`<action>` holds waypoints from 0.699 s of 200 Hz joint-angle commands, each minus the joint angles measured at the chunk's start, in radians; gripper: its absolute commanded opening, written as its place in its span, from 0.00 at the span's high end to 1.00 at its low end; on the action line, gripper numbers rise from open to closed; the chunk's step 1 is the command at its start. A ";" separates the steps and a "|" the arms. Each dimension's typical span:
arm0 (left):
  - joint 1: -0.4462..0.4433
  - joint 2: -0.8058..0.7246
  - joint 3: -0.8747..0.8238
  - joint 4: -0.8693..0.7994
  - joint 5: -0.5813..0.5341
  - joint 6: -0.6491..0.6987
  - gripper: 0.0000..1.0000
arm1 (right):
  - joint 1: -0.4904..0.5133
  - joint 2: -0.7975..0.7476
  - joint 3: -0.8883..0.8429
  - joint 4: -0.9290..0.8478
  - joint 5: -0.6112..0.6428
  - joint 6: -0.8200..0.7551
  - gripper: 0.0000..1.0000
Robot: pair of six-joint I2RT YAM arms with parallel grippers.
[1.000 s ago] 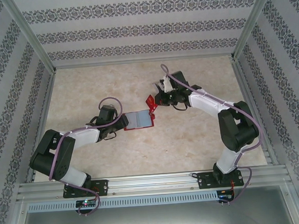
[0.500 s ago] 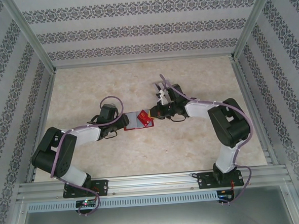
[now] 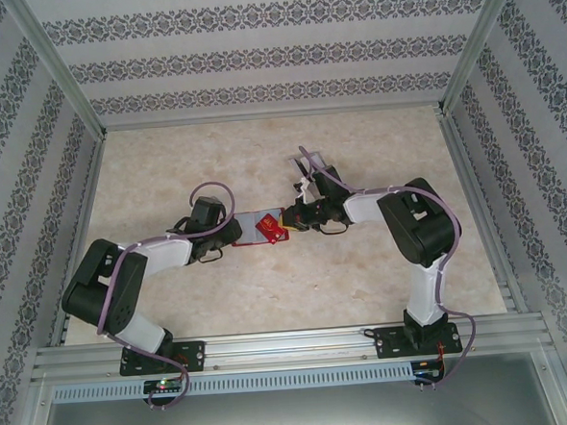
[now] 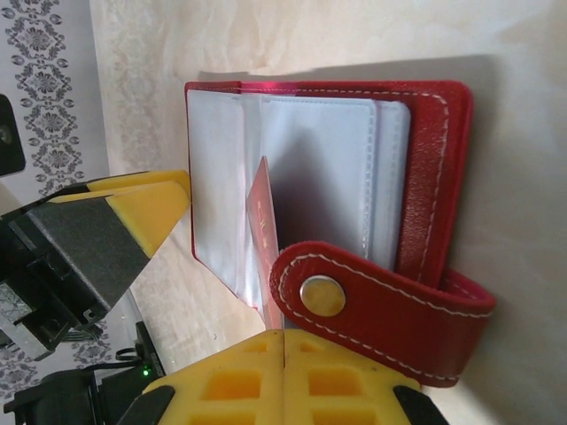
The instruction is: Put the credit cards into the card holder
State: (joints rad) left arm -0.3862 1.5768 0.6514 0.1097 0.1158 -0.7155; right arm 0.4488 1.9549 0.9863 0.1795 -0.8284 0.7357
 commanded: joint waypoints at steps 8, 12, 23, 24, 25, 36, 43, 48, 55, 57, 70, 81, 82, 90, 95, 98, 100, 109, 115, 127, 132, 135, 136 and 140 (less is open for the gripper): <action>-0.009 0.044 0.041 -0.054 0.000 -0.003 0.67 | -0.001 0.021 0.020 0.049 -0.011 0.019 1.00; -0.009 0.045 0.045 -0.061 0.000 -0.001 0.68 | 0.000 0.022 0.022 0.050 -0.008 0.020 1.00; -0.009 0.045 0.050 -0.066 -0.008 -0.006 0.72 | 0.001 0.027 0.020 0.060 -0.001 0.029 1.00; -0.009 0.045 0.049 -0.066 -0.008 -0.006 0.72 | 0.001 0.028 0.020 0.061 0.000 0.031 1.00; -0.009 0.045 0.048 -0.067 -0.010 -0.006 0.72 | 0.001 0.028 0.020 0.064 0.000 0.034 1.00; -0.008 0.044 0.044 -0.067 -0.016 -0.016 0.74 | 0.003 0.036 0.016 0.089 0.008 0.058 1.00; -0.009 0.045 0.042 -0.066 -0.018 -0.017 0.75 | 0.004 0.042 0.014 0.110 0.011 0.074 1.00; -0.009 0.045 0.042 -0.067 -0.017 -0.016 0.76 | 0.006 0.047 0.014 0.122 0.013 0.082 1.00; -0.008 0.042 0.043 -0.072 -0.018 -0.014 0.76 | 0.010 0.053 0.017 0.131 0.020 0.089 1.00; -0.008 0.042 0.044 -0.074 -0.018 -0.013 0.76 | 0.011 0.055 0.018 0.131 0.022 0.091 1.00; -0.008 0.040 0.046 -0.075 -0.022 -0.014 0.78 | 0.020 0.065 0.023 0.144 0.039 0.103 1.00; -0.009 0.043 0.044 -0.071 -0.020 -0.017 0.79 | 0.029 0.074 0.024 0.164 0.047 0.121 1.00; -0.009 0.043 0.044 -0.071 -0.019 -0.017 0.79 | 0.030 0.075 0.023 0.166 0.047 0.123 1.00; -0.008 0.048 0.042 -0.067 -0.018 -0.018 0.80 | 0.037 0.081 0.029 0.174 0.049 0.131 1.00; -0.009 0.049 0.043 -0.070 -0.016 -0.018 0.80 | 0.041 0.084 0.033 0.176 0.053 0.131 1.00; -0.009 0.050 0.044 -0.072 -0.015 -0.016 0.80 | 0.044 0.085 0.034 0.176 0.056 0.132 1.00; -0.009 0.051 0.046 -0.075 -0.016 -0.016 0.80 | 0.046 0.086 0.035 0.176 0.059 0.132 1.00; -0.008 0.050 0.050 -0.080 -0.018 -0.014 0.81 | 0.052 0.090 0.040 0.180 0.067 0.131 1.00; -0.009 0.047 0.050 -0.081 -0.020 -0.013 0.82 | 0.055 0.093 0.041 0.182 0.070 0.132 1.00; -0.008 0.046 0.047 -0.077 -0.025 -0.019 0.82 | 0.057 0.093 0.044 0.189 0.077 0.137 1.00; -0.009 0.046 0.044 -0.075 -0.025 -0.022 0.83 | 0.057 0.093 0.044 0.191 0.079 0.138 1.00; -0.007 0.048 0.045 -0.076 -0.025 -0.022 0.83 | 0.057 0.093 0.046 0.192 0.081 0.138 1.00; -0.007 0.048 0.044 -0.076 -0.025 -0.023 0.83 | 0.057 0.093 0.045 0.191 0.081 0.137 1.00; -0.008 0.048 0.044 -0.076 -0.023 -0.023 0.83 | 0.056 0.093 0.048 0.190 0.084 0.136 1.00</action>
State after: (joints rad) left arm -0.3862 1.6093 0.6880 0.0704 0.0971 -0.7227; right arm 0.4900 2.0327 1.0073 0.3370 -0.7670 0.8627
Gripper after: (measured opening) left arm 0.176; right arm 0.066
